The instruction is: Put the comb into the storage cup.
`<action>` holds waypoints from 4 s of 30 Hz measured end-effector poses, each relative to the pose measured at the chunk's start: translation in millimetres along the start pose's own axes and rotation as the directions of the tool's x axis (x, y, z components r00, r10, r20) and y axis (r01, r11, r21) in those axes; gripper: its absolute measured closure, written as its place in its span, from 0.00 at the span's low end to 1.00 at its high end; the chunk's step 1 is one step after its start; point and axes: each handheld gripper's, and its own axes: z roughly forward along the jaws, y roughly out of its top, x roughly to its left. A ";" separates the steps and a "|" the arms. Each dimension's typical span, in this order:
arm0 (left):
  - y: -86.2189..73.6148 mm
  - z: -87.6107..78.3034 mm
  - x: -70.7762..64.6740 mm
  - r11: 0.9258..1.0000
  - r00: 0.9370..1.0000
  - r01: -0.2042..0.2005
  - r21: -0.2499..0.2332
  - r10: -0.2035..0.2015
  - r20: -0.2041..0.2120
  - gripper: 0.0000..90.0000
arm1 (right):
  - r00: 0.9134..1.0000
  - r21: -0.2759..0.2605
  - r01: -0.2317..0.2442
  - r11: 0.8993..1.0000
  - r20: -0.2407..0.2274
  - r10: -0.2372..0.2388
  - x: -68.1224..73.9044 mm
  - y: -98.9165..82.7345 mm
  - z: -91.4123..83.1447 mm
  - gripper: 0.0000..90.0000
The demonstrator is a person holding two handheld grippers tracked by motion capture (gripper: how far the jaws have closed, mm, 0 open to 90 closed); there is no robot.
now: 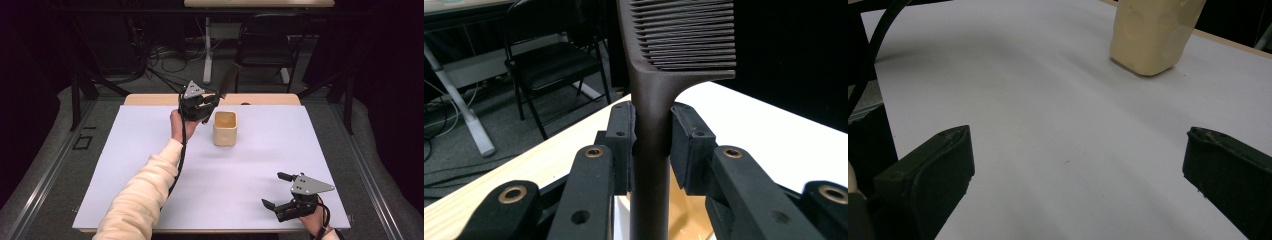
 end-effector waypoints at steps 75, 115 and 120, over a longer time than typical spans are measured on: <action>-10.2 46.1 -4.0 0.988 0.988 0.109 -0.111 -0.096 0.118 0.80 | 1.000 -0.004 -0.002 1.000 -0.006 0.002 -0.1 0.0 -0.1 0.00; -28.4 54.6 -2.1 0.998 0.990 0.044 -0.041 -0.039 0.134 0.80 | 1.000 0.002 0.001 1.000 -0.007 -0.001 0.4 0.1 0.1 0.00; -28.2 54.8 -2.1 0.999 0.990 0.029 -0.034 -0.024 0.140 0.80 | 1.000 0.002 -0.001 1.000 -0.007 0.001 0.4 0.1 0.2 0.00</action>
